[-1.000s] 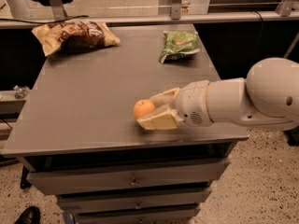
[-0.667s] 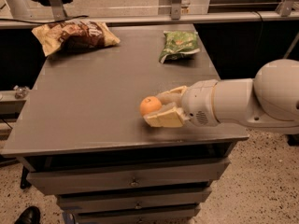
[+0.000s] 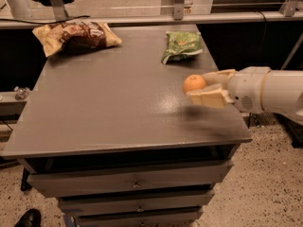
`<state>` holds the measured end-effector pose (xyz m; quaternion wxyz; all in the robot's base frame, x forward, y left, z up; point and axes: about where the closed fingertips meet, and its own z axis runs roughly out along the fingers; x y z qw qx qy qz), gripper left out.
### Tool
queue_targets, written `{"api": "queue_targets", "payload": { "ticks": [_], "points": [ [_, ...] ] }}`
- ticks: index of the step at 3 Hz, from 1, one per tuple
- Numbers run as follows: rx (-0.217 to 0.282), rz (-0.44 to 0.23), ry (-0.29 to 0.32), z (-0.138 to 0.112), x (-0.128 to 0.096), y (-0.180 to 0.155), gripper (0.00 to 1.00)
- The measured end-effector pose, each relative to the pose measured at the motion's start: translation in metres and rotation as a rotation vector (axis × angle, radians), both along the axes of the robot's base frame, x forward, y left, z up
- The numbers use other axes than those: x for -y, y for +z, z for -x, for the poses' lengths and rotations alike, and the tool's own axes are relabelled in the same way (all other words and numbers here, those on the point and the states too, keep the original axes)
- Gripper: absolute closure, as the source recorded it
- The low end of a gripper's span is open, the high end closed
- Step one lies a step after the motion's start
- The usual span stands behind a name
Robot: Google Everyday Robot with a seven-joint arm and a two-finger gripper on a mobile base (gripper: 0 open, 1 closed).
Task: Move orange near green jalapeno chip bag
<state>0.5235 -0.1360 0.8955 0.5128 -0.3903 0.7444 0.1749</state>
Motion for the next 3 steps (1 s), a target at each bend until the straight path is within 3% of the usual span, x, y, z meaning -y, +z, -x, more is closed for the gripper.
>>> {"api": "queue_targets", "payload": {
  "ticks": [1, 2, 3],
  "points": [
    [0.050, 0.001, -0.100, -0.037, 0.058, 0.013, 1.00],
    [0.060, 0.011, -0.164, -0.080, 0.100, 0.012, 1.00],
    [0.040, 0.010, -0.182, -0.125, 0.114, -0.005, 1.00]
  ]
}}
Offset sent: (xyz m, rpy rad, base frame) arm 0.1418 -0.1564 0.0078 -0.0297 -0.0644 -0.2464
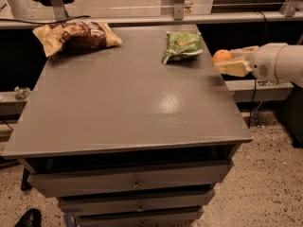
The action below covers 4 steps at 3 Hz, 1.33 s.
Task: Move orange near green jalapeno chip bag
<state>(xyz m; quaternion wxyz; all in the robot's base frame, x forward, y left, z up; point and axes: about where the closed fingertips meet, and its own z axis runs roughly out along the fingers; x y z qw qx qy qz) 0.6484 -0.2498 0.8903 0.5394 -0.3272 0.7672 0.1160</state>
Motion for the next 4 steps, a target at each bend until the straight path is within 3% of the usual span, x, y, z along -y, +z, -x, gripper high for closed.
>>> {"api": "queue_targets", "payload": {
  "ticks": [1, 3, 4],
  "points": [
    [-0.020, -0.019, 0.020, -0.034, -0.010, -0.020, 1.00],
    [-0.017, -0.077, 0.105, -0.068, -0.053, -0.038, 1.00],
    [-0.020, -0.090, 0.132, -0.074, -0.067, -0.039, 0.82]
  ]
}}
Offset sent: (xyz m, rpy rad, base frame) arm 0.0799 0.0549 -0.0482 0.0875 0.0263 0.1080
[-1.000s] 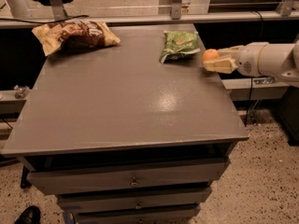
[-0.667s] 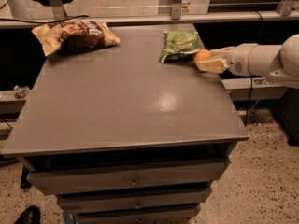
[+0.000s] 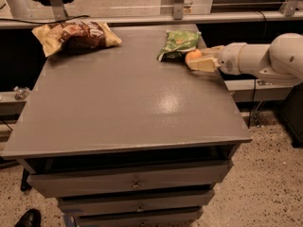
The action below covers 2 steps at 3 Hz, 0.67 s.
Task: Move orange near green jalapeno chip bag
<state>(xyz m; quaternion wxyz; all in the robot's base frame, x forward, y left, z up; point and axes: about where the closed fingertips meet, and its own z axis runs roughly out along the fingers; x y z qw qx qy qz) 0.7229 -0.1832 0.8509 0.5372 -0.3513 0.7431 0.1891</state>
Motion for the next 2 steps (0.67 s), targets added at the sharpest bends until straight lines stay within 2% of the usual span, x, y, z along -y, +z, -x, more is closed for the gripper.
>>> {"api": "queue_targets", "payload": {
  "ticks": [2],
  "points": [
    [-0.008, -0.006, 0.012, 0.0003, -0.0054, -0.0014, 0.36]
  ]
}}
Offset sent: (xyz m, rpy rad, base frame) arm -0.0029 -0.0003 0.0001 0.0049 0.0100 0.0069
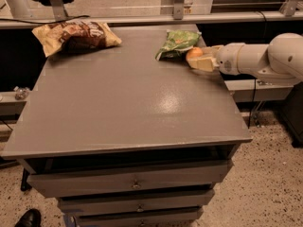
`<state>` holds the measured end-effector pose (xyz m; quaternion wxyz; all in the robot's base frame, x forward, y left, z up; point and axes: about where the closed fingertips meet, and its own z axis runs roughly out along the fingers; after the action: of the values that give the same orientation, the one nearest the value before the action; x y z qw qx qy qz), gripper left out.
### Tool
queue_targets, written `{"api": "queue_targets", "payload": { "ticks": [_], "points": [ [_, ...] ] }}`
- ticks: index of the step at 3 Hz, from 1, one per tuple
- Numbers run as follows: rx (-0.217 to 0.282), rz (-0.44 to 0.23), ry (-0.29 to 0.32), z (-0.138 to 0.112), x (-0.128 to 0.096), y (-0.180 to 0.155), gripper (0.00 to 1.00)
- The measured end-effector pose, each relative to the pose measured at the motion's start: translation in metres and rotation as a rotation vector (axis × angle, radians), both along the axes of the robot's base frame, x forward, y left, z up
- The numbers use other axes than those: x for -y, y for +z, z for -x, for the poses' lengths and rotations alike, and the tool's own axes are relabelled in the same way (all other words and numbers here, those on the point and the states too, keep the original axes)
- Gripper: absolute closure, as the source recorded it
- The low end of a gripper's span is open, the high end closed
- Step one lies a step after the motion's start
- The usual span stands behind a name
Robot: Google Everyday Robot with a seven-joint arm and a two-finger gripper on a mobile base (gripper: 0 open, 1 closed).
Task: Move orange near green jalapeno chip bag
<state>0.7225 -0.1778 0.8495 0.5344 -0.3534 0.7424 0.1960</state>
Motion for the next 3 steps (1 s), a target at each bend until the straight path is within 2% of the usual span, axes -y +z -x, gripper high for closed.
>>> {"api": "queue_targets", "payload": {
  "ticks": [1, 2, 3],
  "points": [
    [-0.006, -0.001, 0.003, 0.0012, -0.0008, -0.0017, 0.13],
    [-0.014, 0.000, 0.002, 0.0036, -0.0002, -0.0038, 0.00],
    [-0.016, 0.000, 0.000, 0.0051, 0.0010, -0.0041, 0.00]
  ]
}}
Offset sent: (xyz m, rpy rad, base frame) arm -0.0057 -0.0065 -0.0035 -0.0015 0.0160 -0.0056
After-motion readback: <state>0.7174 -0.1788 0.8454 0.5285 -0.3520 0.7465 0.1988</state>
